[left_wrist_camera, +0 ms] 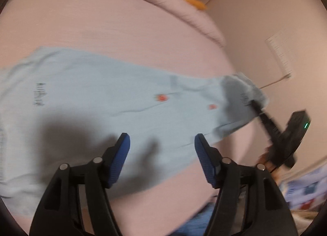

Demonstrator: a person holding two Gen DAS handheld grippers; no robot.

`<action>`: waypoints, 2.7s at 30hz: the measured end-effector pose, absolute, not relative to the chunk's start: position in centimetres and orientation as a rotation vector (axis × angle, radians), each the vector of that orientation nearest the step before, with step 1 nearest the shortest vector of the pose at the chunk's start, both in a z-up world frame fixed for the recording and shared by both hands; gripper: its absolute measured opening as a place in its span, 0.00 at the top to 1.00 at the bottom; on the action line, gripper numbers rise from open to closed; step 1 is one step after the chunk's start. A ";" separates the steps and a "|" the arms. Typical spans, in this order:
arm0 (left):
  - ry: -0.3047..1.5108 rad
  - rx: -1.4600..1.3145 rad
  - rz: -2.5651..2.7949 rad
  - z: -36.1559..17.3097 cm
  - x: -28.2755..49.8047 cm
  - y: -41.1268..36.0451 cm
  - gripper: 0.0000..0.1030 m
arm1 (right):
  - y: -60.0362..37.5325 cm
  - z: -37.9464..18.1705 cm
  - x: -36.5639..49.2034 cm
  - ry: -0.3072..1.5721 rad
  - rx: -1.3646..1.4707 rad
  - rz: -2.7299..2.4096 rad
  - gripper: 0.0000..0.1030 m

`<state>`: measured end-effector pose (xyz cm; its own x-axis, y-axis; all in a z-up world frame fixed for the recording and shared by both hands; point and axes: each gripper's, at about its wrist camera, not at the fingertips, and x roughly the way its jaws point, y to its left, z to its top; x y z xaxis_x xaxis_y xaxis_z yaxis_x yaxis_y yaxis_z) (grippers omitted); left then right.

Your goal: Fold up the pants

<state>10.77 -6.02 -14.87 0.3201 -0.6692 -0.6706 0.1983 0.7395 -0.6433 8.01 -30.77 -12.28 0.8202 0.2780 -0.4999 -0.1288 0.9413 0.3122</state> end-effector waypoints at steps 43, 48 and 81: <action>1.052 -0.506 -0.245 -17.1 9.7 6.8 0.71 | -7.6 -16.2 7.3 0.836 -0.058 0.879 0.55; 0.965 -0.502 -0.292 -14.2 10.0 6.5 0.68 | -14.5 -14.7 8.7 0.807 0.135 0.787 0.55; 1.112 -0.502 -0.363 -19.3 8.6 3.9 0.94 | 0.0 -18.3 18.1 1.056 0.043 0.790 0.81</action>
<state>8.64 3.92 -19.29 0.4034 -0.5157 -0.7559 0.0289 0.8328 -0.5528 18.09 0.05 -18.30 0.2496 0.5993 -0.7606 -0.5605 0.7299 0.3912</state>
